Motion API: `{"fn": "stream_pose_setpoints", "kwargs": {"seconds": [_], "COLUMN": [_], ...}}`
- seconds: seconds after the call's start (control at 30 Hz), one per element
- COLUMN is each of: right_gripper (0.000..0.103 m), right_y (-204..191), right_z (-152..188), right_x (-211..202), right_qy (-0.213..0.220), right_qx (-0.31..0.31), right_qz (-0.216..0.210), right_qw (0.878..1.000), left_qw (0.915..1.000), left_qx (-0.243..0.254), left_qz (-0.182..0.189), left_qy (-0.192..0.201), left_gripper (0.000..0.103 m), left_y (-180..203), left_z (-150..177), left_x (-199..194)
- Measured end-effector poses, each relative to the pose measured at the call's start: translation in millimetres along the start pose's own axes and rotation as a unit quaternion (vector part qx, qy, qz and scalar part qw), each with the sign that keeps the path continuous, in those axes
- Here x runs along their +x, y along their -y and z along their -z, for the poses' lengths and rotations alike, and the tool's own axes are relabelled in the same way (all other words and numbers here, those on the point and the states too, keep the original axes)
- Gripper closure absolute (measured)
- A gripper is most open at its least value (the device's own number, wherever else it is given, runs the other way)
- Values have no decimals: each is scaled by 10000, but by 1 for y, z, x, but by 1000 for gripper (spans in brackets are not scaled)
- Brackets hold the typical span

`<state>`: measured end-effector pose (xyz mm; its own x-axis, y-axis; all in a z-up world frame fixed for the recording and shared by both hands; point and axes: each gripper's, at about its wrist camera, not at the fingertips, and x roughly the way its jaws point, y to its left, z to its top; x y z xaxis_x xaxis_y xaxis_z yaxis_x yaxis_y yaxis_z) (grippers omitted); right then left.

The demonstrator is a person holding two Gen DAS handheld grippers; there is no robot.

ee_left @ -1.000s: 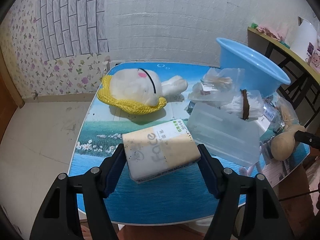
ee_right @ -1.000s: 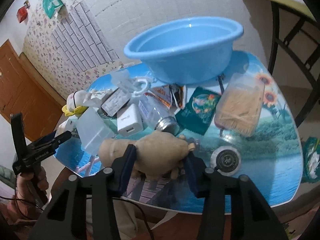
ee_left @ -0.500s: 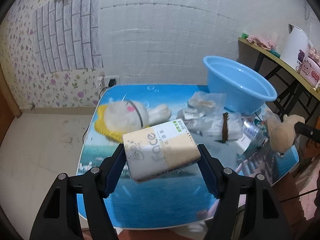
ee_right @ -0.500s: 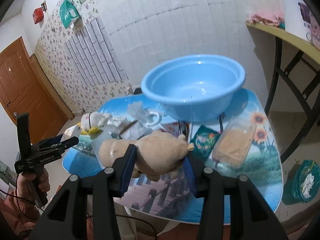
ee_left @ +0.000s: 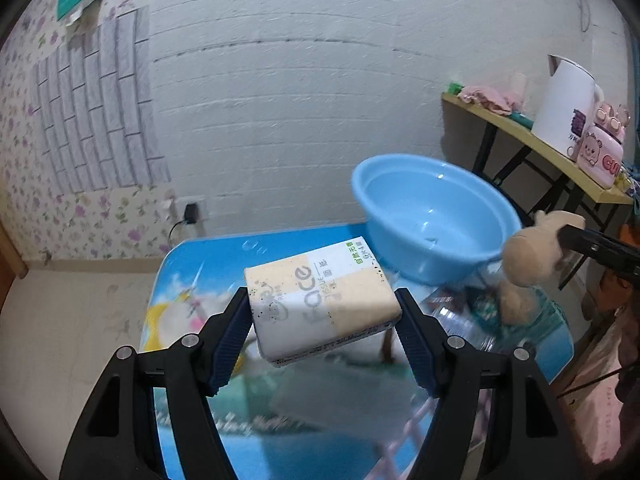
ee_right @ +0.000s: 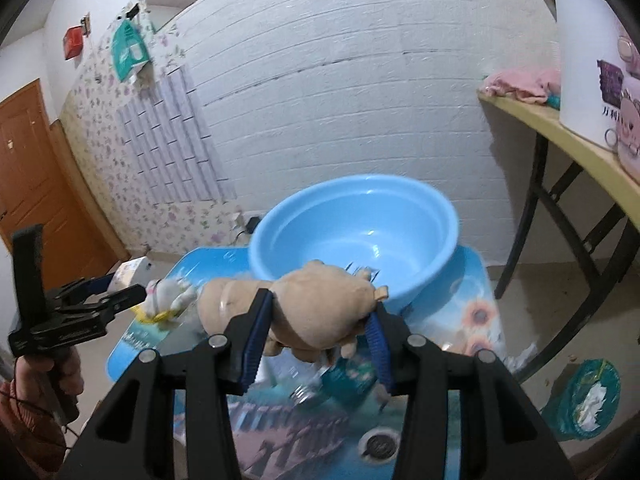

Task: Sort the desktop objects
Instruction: 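Lift the plush toy and tissue pack and carry both over the blue basin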

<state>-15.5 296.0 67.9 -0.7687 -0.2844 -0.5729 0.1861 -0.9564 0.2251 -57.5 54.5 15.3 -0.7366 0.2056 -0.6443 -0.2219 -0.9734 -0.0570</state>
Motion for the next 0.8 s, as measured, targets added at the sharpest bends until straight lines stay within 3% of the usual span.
{"fn": "stream_pose_setpoints", "kwargs": {"seconds": [0.23, 0.53, 0.8], "right_gripper": [58, 58, 58], "right_y": [20, 45, 59], "right_z": [-29, -56, -73], "right_x": [26, 70, 107], "right_qy": [99, -122, -355], "right_qx": [-108, -279, -891], "right_qz": [148, 298, 568], "right_qw": [9998, 9991, 9938], "left_qw": [9991, 9952, 9881], "left_qx": [337, 803, 1222], "left_qz": [238, 526, 734], "left_qy": [-12, -200, -575], "left_gripper": [33, 33, 33], "left_y": [37, 81, 116], "left_z": [-38, -84, -91], "left_x": [32, 83, 131]}}
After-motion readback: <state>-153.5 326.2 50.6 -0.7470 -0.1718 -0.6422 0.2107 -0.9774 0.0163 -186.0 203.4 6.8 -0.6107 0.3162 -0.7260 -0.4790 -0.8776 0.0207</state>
